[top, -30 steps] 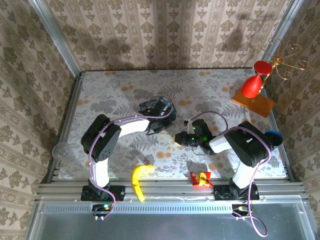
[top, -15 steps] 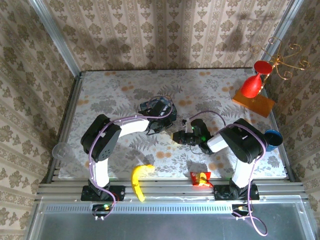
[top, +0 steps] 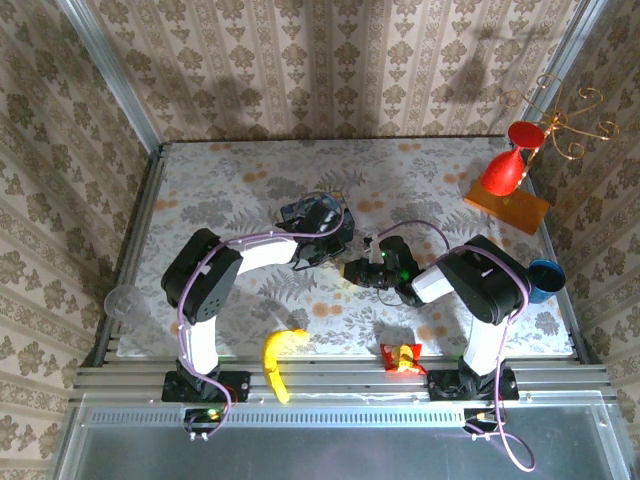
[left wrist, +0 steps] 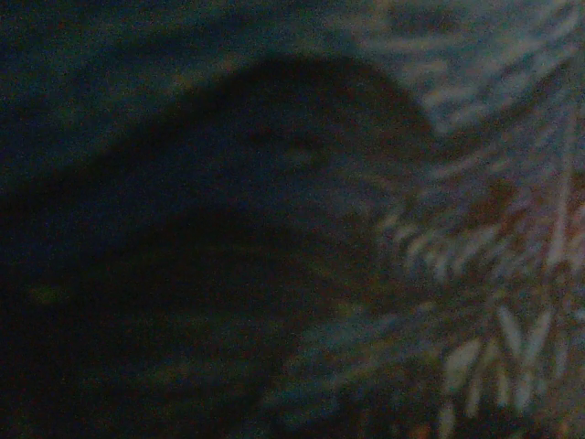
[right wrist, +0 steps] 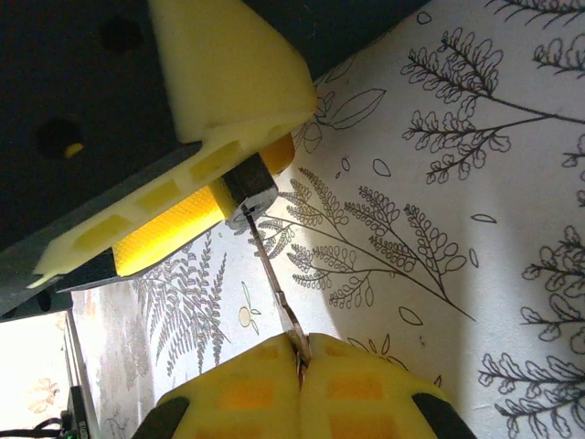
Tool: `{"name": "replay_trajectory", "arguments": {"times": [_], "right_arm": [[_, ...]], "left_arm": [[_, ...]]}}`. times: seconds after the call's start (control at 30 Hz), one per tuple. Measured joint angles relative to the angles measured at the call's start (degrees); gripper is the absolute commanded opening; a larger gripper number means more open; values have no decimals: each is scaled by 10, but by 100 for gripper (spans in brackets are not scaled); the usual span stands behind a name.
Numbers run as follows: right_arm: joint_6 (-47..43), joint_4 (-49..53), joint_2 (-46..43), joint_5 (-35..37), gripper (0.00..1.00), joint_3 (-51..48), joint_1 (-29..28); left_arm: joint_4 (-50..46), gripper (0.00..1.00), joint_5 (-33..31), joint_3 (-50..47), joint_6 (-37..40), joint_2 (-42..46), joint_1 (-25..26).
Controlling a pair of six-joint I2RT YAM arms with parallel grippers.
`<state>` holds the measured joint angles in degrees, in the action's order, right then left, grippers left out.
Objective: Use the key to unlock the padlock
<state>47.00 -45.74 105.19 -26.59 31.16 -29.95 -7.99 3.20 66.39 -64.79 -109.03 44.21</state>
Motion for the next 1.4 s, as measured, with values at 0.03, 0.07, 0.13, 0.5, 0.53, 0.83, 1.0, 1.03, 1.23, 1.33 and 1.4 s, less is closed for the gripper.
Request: {"name": "replay_trajectory", "arguments": {"times": [0.03,0.07,0.13,0.5,0.53,0.83,1.0,1.03,1.23,1.33,1.4], "right_arm": [[1,0,0,1,0,0,0],[2,0,0,2,0,0,0],[6,-1,1,3,0,1,0],[23,-8,3,16,0,2,-3],[26,-9,4,17,0,2,-3],[31,-21,7,28,0,1,-6],[31,-36,9,46,0,-3,-12],[31,-41,10,51,0,-5,-14],[31,-66,11,76,0,-16,-22],[28,-67,11,77,0,-15,-23],[25,-66,11,77,0,-15,-23]], "left_arm": [[1,17,1,0,0,0,0],[2,17,1,0,0,0,0],[3,17,1,0,0,0,0],[8,17,1,-1,0,0,-1],[8,17,1,-1,0,0,-2],[16,15,2,-5,-6,0,-4],[25,11,2,-9,-22,0,-5],[27,11,3,-9,-25,0,-5],[31,8,7,-9,-32,0,-5],[32,7,7,-9,-32,0,-5],[31,6,7,-9,-32,0,-5]]}}
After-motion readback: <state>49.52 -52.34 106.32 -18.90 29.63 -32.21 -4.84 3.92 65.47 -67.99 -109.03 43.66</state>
